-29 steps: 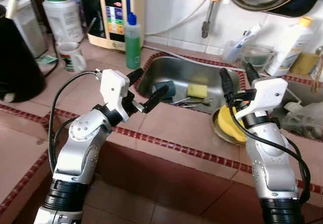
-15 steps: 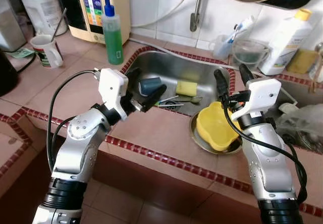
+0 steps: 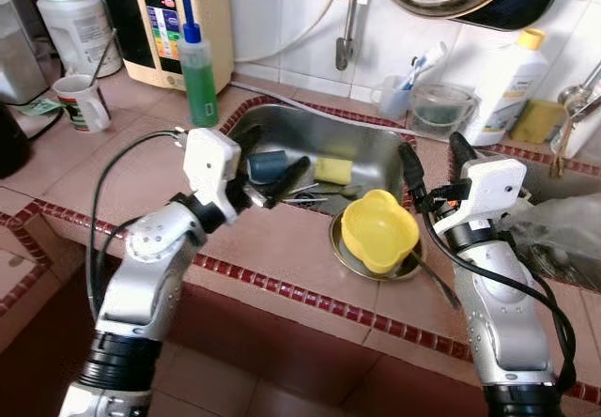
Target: Kitchen organization
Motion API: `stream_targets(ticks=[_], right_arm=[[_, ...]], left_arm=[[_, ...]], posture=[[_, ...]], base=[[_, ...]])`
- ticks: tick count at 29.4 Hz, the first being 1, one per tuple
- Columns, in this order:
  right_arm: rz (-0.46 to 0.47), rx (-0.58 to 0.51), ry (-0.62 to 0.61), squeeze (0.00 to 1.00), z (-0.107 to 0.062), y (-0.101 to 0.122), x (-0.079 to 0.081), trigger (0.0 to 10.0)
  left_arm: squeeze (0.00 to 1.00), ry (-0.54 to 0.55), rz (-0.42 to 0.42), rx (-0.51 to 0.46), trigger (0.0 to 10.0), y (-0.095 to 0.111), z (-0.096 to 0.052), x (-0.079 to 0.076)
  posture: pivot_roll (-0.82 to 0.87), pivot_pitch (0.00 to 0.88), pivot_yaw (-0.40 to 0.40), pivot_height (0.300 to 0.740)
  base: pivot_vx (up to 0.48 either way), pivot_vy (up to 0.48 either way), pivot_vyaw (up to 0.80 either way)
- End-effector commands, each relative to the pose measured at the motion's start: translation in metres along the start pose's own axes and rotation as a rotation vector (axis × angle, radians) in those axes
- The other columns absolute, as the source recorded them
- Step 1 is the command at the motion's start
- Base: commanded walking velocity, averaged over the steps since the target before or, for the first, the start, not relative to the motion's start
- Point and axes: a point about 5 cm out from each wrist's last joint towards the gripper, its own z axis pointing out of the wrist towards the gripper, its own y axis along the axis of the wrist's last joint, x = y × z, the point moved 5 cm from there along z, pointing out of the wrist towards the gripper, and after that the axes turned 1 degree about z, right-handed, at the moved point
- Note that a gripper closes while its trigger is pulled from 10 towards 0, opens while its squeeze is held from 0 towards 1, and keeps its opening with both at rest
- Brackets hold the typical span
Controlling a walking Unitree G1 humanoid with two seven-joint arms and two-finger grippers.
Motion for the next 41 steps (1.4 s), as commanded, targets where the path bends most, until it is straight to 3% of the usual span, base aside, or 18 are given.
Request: stream_targets(ticks=[1,6,10,11,14,17,25,27,34,41], right_arm=[[0.014,0.01,-0.011,1.0,-0.003,0.0,-0.002,10.0],[0.047,0.06,-0.05,1.0,-0.009,-0.01,-0.009,10.0],[0.077,0.095,-0.065,1.0,-0.007,-0.013,-0.015,10.0],[0.091,0.118,-0.091,0.0,-0.005,-0.013,-0.022,10.0],[0.092,0.124,-0.136,0.0,0.0,-0.008,-0.033,10.0],[0.152,0.173,-0.176,0.0,0.003,-0.011,-0.041,10.0],[0.211,0.282,-0.085,0.0,0.001,-0.018,-0.023,10.0],[0.274,0.342,-0.072,0.0,-0.006,-0.023,-0.017,10.0],[0.27,0.441,-0.081,0.0,-0.022,-0.029,-0.015,10.0],[0.273,0.502,-0.082,0.0,-0.033,-0.035,-0.016,10.0]], left_arm=[[0.0,-0.04,0.004,0.007,10.0,-0.001,-0.001,-0.007],[0.0,-0.148,0.002,0.024,10.0,-0.003,-0.002,-0.032],[0.0,-0.179,0.01,0.023,10.0,0.0,0.001,-0.041],[0.0,-0.196,-0.006,0.014,10.0,0.003,0.003,-0.046],[0.0,-0.238,-0.018,0.005,10.0,0.01,0.006,-0.058],[0.0,-0.27,-0.017,-0.005,10.0,0.014,0.006,-0.067],[0.0,-0.281,-0.026,0.005,10.0,0.015,0.005,-0.073],[0.0,-0.28,-0.031,0.006,10.0,0.016,0.004,-0.075],[0.0,-0.287,-0.035,0.005,10.0,0.017,0.001,-0.079],[0.0,-0.331,-0.037,0.016,10.0,0.013,-0.002,-0.095]], posture=[[0.04,0.044,-0.044,0.74],[0.04,0.057,-0.043,0.74],[0.03,0.06,-0.043,0.74],[0.03,0.062,-0.042,0.74],[0.03,0.062,-0.042,0.74],[0.03,0.065,-0.042,0.74],[0.03,0.07,-0.049,0.74],[0.03,0.071,-0.052,0.74],[0.02,0.074,-0.052,0.74],[0.02,0.076,-0.048,0.74]], base=[[0.0,0.0,0.0],[0.0,0.0,0.0],[0.0,0.0,0.0],[0.0,0.0,0.0],[0.0,0.0,0.0],[0.0,0.0,0.0],[0.0,0.0,0.0],[0.0,0.0,0.0],[0.0,0.0,0.0],[0.0,0.0,0.0]])
